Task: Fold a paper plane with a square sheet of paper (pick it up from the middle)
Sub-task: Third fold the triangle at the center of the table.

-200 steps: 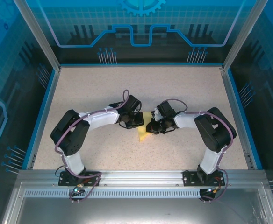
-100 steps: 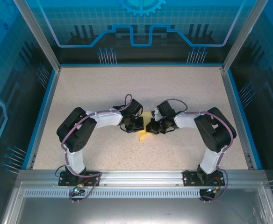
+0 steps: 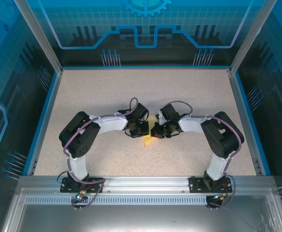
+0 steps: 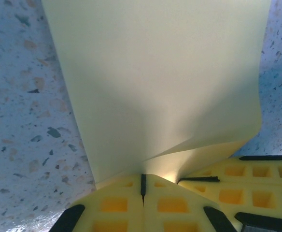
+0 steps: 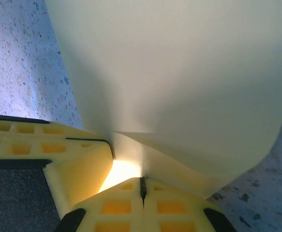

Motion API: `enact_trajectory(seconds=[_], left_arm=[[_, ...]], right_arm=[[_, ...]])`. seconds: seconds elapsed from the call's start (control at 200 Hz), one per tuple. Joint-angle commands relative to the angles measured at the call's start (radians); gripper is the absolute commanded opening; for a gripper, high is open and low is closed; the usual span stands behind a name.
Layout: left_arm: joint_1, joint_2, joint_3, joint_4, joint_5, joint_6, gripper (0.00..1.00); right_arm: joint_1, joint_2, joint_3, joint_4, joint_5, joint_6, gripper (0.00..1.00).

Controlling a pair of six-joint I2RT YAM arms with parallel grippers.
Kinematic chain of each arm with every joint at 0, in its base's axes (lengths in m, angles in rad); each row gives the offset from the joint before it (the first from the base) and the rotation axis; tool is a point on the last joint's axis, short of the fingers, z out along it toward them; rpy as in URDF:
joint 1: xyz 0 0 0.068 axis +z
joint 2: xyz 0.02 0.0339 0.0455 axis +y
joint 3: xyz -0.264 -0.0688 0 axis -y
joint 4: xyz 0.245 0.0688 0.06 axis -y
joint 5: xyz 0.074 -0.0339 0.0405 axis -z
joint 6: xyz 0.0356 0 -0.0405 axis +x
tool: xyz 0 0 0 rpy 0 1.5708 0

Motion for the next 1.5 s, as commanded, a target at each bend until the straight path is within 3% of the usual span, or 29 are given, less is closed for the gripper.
enact_trajectory(seconds=[0.0, 0.27, 0.465, 0.7, 0.945, 1.105, 1.31, 1.495], left_arm=[[-0.012, 0.052, -0.014, -0.141, -0.048, 0.021, 0.00], [-0.013, 0.062, -0.029, -0.146, -0.056, 0.020, 0.00], [-0.015, 0.057, -0.024, -0.141, -0.058, 0.018, 0.00], [-0.015, 0.063, -0.015, -0.145, -0.058, 0.017, 0.00], [-0.017, 0.073, -0.023, -0.166, -0.061, 0.023, 0.00], [-0.017, 0.083, -0.042, -0.165, -0.063, 0.030, 0.00], [-0.016, 0.085, -0.045, -0.153, -0.061, 0.021, 0.00], [-0.017, 0.082, -0.048, -0.147, -0.066, 0.008, 0.00]], right_arm=[[-0.053, 0.042, -0.010, -0.008, 0.074, -0.002, 0.00], [-0.180, -0.022, 0.007, -0.055, 0.116, -0.017, 0.00], [-0.122, -0.060, 0.065, -0.055, 0.053, -0.071, 0.00], [-0.044, 0.028, 0.088, -0.016, 0.002, -0.068, 0.00], [-0.086, 0.086, 0.122, -0.026, 0.035, -0.053, 0.00], [-0.161, 0.090, 0.136, -0.085, 0.160, -0.026, 0.00], [-0.190, 0.007, 0.149, -0.118, 0.192, -0.052, 0.00], [-0.095, -0.122, 0.085, -0.134, 0.087, -0.085, 0.00]])
